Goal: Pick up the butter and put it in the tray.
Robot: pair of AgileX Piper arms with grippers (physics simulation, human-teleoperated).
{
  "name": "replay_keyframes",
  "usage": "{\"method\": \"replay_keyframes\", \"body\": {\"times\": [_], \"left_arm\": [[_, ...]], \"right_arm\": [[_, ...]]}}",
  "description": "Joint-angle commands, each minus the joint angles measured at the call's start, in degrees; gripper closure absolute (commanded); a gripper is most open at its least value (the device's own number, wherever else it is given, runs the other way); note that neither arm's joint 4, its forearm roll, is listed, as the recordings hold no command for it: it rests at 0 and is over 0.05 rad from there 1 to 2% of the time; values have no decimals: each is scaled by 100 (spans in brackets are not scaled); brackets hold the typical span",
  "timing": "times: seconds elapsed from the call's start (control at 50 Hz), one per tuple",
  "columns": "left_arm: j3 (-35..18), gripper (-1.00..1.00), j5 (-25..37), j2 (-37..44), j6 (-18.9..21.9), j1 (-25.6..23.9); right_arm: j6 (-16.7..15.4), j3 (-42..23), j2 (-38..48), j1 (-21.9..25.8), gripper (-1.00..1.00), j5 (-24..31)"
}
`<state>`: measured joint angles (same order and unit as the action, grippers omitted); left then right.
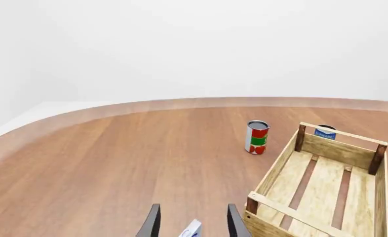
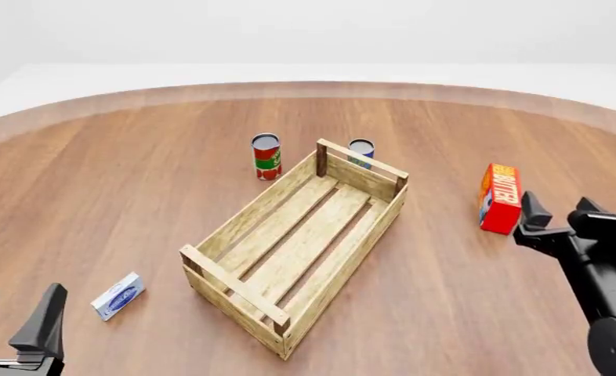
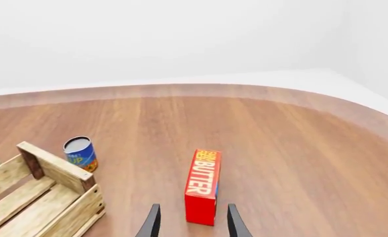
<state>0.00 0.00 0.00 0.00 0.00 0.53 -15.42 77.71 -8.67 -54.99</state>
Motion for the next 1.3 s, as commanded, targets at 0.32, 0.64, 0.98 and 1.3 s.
{"method": "replay_keyframes", "body": {"times": [0.32, 0.64, 0.98, 1.3], "left_arm": [[0, -100, 0, 0, 0, 0], [0, -100, 0, 0, 0, 0], [0, -100, 0, 0, 0, 0], [0, -100, 0, 0, 0, 0]], "right_arm": [[-35, -350, 784, -88, -100, -355], [29, -563, 1203, -52, -100, -482], [112, -778, 1643, -113, -100, -624], [64, -976, 1950, -117, -100, -666]]}}
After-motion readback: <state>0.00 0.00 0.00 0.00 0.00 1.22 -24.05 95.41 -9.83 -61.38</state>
